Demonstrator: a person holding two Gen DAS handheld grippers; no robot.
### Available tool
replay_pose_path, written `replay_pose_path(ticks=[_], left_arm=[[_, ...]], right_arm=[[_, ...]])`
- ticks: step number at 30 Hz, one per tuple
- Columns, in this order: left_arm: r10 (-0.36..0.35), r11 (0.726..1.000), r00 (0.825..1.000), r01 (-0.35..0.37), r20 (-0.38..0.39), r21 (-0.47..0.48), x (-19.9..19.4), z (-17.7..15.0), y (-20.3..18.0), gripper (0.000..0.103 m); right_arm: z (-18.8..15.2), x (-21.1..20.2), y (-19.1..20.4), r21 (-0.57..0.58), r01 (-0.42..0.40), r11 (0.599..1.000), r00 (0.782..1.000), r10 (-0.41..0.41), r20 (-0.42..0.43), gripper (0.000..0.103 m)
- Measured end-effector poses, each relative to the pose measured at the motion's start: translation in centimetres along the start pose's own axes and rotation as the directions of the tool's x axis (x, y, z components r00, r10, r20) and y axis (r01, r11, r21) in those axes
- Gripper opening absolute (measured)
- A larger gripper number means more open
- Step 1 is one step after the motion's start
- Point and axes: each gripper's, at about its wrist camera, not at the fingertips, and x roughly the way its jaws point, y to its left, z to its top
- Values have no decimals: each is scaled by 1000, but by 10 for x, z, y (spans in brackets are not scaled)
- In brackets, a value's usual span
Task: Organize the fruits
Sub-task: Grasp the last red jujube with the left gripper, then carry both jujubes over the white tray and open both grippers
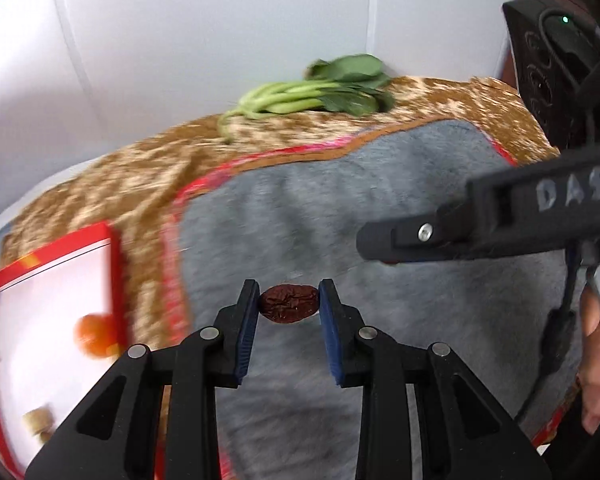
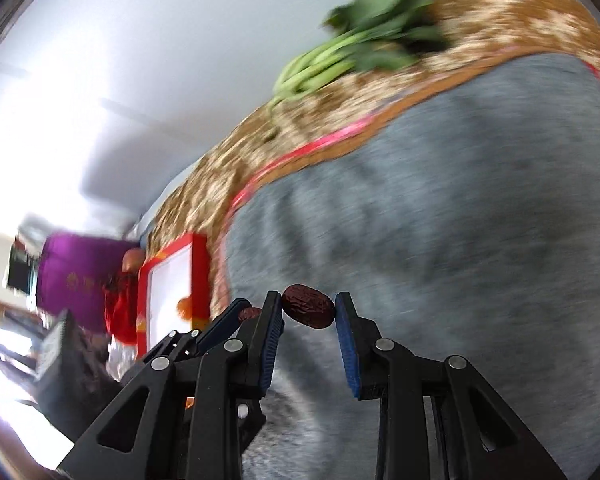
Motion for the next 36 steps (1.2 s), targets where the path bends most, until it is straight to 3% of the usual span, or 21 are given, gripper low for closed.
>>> replay_pose_path(ticks=[6, 16, 24, 36], left_arm=[[145, 984, 989, -142, 18, -104, -34, -27, 52, 28], [344, 910, 937, -316, 66, -268, -93, -79, 120, 28], [394, 871, 918, -356, 47, -339, -104, -101, 151, 28], [420, 841, 907, -373, 37, -391, -111, -106, 171, 28]], right_arm=[[-14, 25, 37, -72, -21, 997, 1000, 19, -24, 28], [-43, 51, 116, -302, -88, 949, 996, 84, -26, 28], [-74, 62, 153, -432, -103, 896, 995, 96, -37, 28], [-86, 71, 160, -480, -96, 872, 995, 85, -45, 28]])
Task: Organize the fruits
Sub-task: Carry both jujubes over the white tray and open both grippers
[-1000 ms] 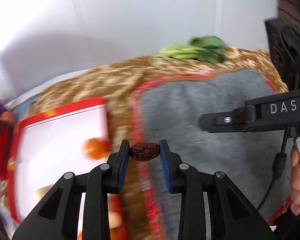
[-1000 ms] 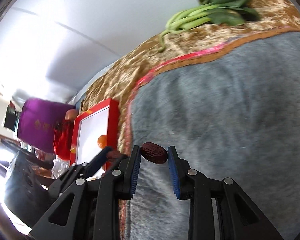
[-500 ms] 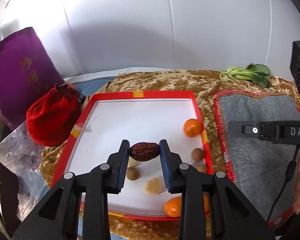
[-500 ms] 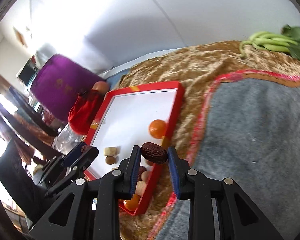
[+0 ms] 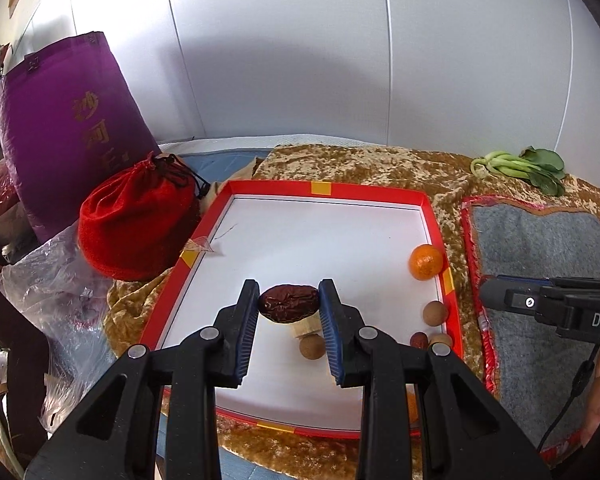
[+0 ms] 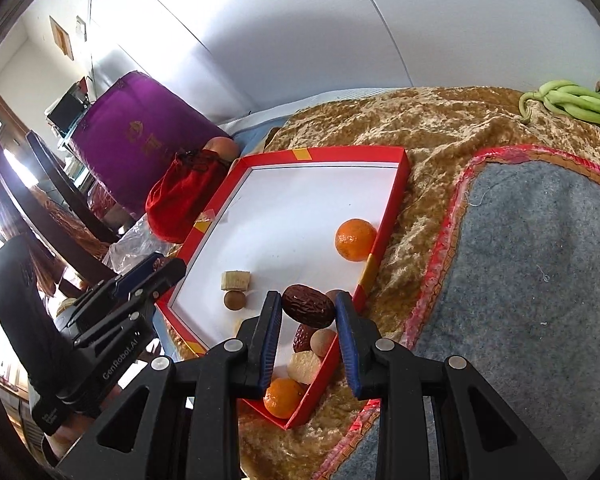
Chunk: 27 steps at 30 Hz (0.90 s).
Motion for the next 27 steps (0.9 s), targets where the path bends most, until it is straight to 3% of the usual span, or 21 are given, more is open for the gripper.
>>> replay_pose_path(ticks=[6, 17, 27], left_arm=[[24, 999, 1000, -24, -4, -34, 2, 0, 9, 28], [21, 1000, 999, -21, 35, 4, -1, 6, -5, 28], [99, 995, 993, -99, 68, -2, 2, 11, -10, 28]], right_arm=[[-1, -2, 0, -1, -9, 1000, 1000, 9, 3, 28], [-2, 0, 4, -5, -24, 1000, 1000, 24, 9, 28], [-7, -3, 24, -70, -38, 997, 999, 40, 25, 28]])
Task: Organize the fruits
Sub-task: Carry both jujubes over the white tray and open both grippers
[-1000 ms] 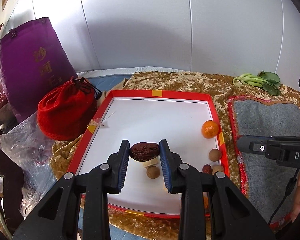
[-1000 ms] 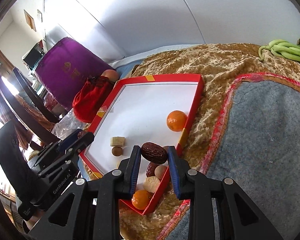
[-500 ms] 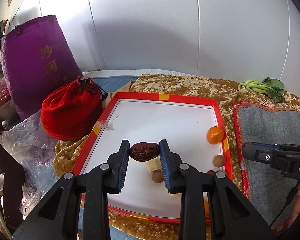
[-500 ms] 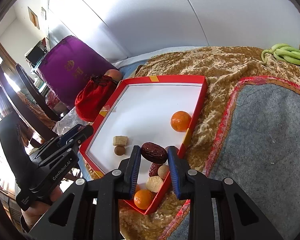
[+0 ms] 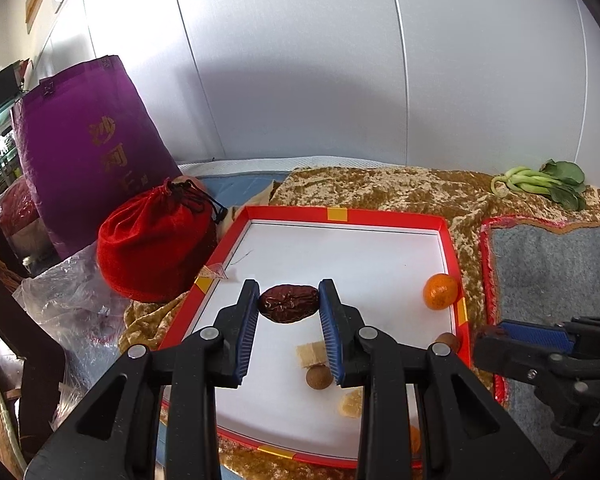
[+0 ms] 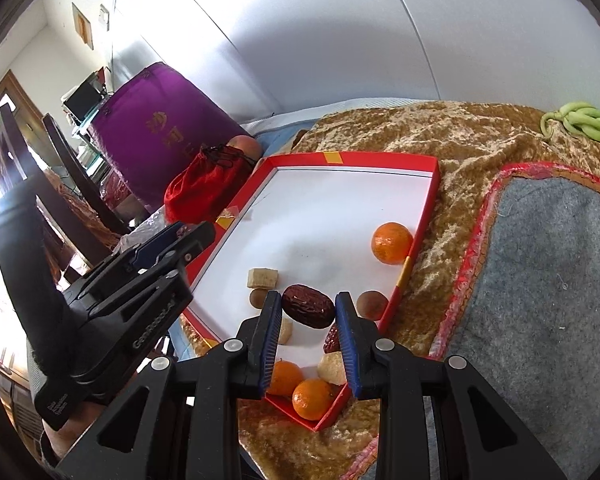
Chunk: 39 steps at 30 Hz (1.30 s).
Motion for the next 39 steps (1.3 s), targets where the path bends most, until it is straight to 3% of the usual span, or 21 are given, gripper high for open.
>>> replay_pose_path(ticks=[8, 15, 20, 29, 39], left_arm=[[38, 999, 999, -38, -2, -4, 7, 2, -1, 28], [99, 995, 993, -99, 62, -4, -2, 7, 4, 28], [101, 995, 993, -102, 62, 18, -2, 6, 3, 28], [22, 996, 994, -12, -108, 88, 25, -14, -20, 28], [7, 998, 982, 5, -189, 60, 38, -21, -18, 28]], right_arm=[[1, -4, -1, -2, 8, 1000, 1000, -8, 14, 28], [-5, 7, -1, -10, 22, 1000, 1000, -22, -17, 28], [-10, 14, 5, -39, 34, 999, 999, -35, -32, 28], [-24, 40, 7, -54, 63, 997, 991, -69, -113, 28], [-29, 45, 4, -60, 80, 995, 988, -87, -125, 28]])
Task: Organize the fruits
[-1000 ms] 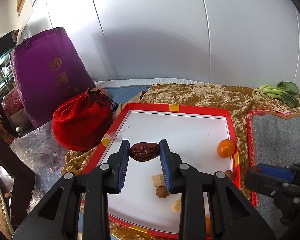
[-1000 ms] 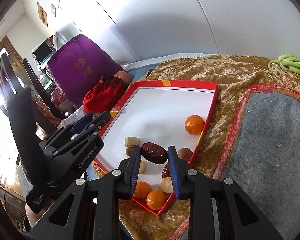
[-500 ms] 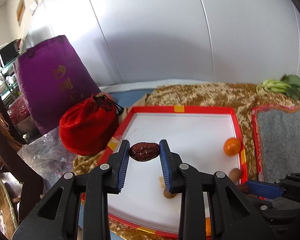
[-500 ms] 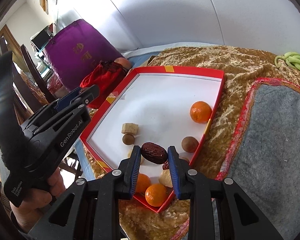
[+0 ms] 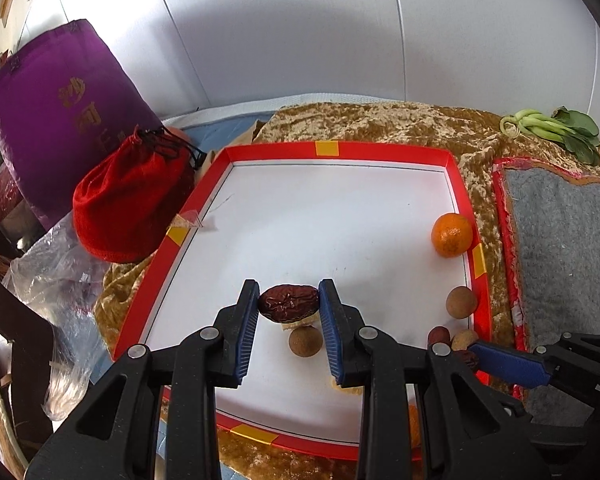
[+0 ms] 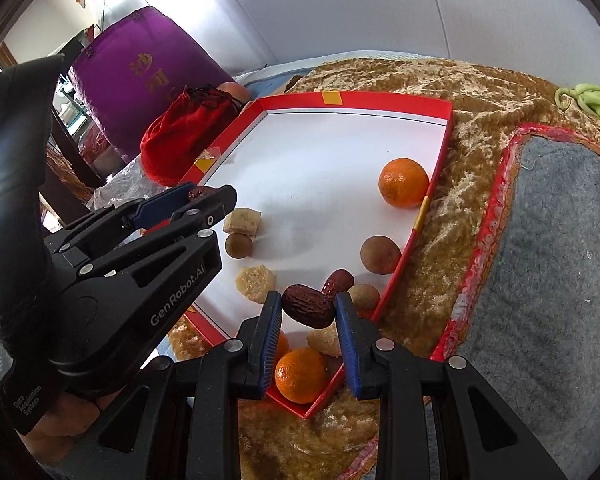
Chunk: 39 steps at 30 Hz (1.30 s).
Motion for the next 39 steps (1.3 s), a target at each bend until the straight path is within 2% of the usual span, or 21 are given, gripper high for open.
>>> replay_pose_path(ticks=[6, 14, 16, 18, 21, 23, 25, 29, 31, 32, 36, 39], left_arm=[[3, 999, 999, -5, -43, -53, 9, -1, 10, 28], [25, 998, 996, -30, -80, -60, 17, -4, 9, 29], [31, 997, 996, -36, -82, -64, 18, -3, 10, 35], [35, 996, 997, -41, -73, -79, 15, -2, 13, 48], [78, 993, 997, -78, -7, -84, 2, 2, 16, 61], [119, 991, 992, -116, 43, -68, -8, 3, 16, 67], [127, 990, 989, -122, 75, -70, -17, 3, 16, 70], [140, 988, 985, -132, 100, -83, -44, 1, 14, 71], [153, 986, 978, -143, 139, -82, -68, 0, 11, 76], [152, 987, 975, -140, 160, -82, -80, 0, 10, 83], [141, 989, 950, -124, 279, -78, -141, 1, 11, 87], [166, 985, 922, -138, 350, -104, -181, -2, 17, 97]], right_arm=[[0, 3, -3, -1, 22, 1000, 1000, -22, 0, 28], [-1, 6, -1, -22, 46, 999, 999, -46, 0, 31], [0, 4, 1, -33, 55, 998, 998, -54, 10, 31], [1, 1, 3, -41, 56, 998, 998, -56, 18, 31], [4, -9, 4, -42, 53, 998, 998, -52, 38, 31], [8, -22, 3, -37, 54, 998, 996, -52, 70, 33], [10, -35, 1, -30, 62, 998, 993, -59, 103, 35], [16, -69, -4, -14, 93, 996, 979, -88, 186, 44], [17, -86, -6, -8, 124, 992, 966, -119, 229, 48], [17, -95, -5, -7, 147, 989, 958, -141, 251, 49], [11, -136, 4, -15, 222, 975, 916, -204, 345, 56], [-2, -166, 12, 0, 212, 977, 899, -195, 392, 60]])
